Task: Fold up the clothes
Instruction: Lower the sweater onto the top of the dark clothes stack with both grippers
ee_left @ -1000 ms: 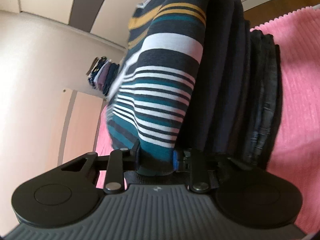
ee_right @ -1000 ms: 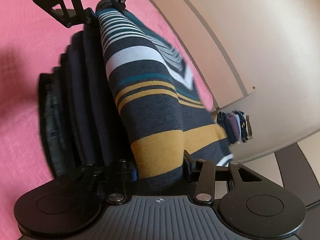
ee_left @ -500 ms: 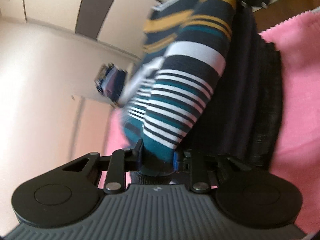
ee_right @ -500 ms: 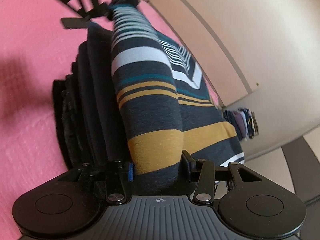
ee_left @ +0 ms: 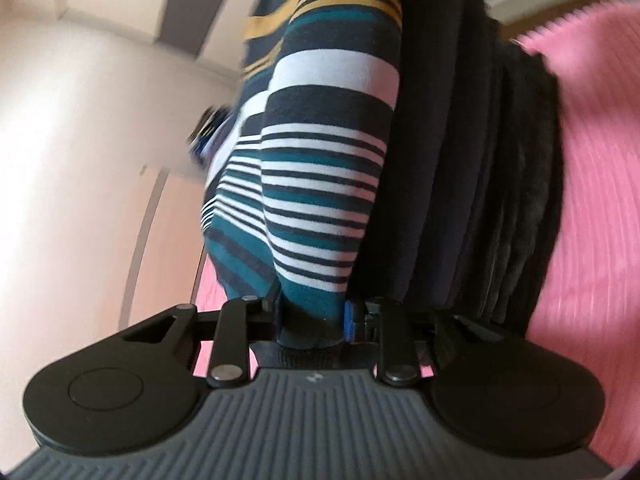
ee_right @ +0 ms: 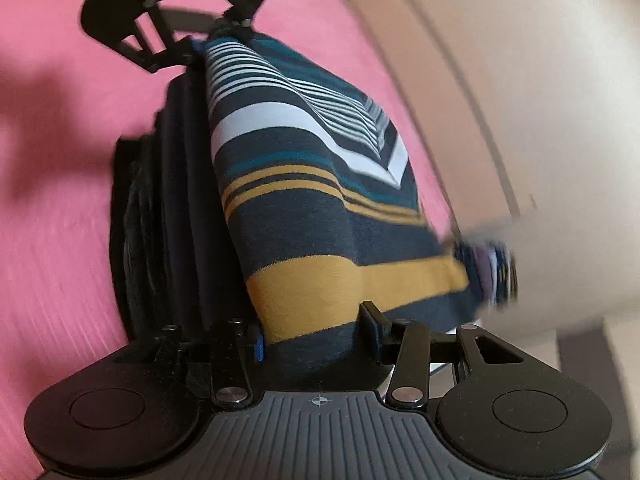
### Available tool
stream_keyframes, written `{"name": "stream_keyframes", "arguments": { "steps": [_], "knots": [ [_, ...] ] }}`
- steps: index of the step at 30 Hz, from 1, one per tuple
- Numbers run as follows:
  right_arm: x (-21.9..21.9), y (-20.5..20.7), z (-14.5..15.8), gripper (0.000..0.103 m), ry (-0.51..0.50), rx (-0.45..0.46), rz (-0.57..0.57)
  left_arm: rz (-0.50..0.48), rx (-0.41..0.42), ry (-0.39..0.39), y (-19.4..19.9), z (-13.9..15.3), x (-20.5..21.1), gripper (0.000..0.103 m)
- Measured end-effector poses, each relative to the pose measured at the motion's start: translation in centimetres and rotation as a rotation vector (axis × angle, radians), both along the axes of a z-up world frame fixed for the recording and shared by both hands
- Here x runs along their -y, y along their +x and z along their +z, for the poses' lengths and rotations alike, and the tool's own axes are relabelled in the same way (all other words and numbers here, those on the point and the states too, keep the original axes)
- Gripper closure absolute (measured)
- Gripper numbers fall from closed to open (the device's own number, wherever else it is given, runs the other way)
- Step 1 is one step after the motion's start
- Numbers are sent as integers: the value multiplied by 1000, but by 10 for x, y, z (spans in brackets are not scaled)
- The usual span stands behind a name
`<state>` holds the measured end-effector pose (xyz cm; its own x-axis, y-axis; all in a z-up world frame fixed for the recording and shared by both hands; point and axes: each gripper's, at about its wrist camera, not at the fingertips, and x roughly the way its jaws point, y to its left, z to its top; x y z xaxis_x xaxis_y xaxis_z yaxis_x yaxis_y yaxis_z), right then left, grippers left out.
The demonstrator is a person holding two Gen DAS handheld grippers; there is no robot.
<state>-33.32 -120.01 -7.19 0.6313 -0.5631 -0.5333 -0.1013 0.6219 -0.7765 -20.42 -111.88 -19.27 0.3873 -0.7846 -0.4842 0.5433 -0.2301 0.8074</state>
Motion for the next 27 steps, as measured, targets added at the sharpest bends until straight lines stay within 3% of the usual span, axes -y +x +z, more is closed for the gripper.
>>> {"name": "stream_keyframes", "arguments": {
  "steps": [6,8,11,12,15,18,27],
  "knots": [
    [20,12,43,61,-175,46,107,59,-55,-35,-12,12,15,82],
    [22,2,14,61,-124,7,47,41,-31,-4,-8,12,15,81],
    [17,-22,-35,59,-59,-72,2,-67,44,22,-2,17,9,80],
    [12,-27,-40,59,-57,-53,-18,-95,65,24,-1,21,8,80],
    [5,-26,-38,59,-37,-4,-75,-91,71,39,2,17,12,80],
    [1,-23,-36,58,-43,-4,-82,-62,80,44,-2,1,14,81],
    [-22,-32,-43,58,-80,3,-107,-60,57,50,-1,0,6,80]
  ]
}}
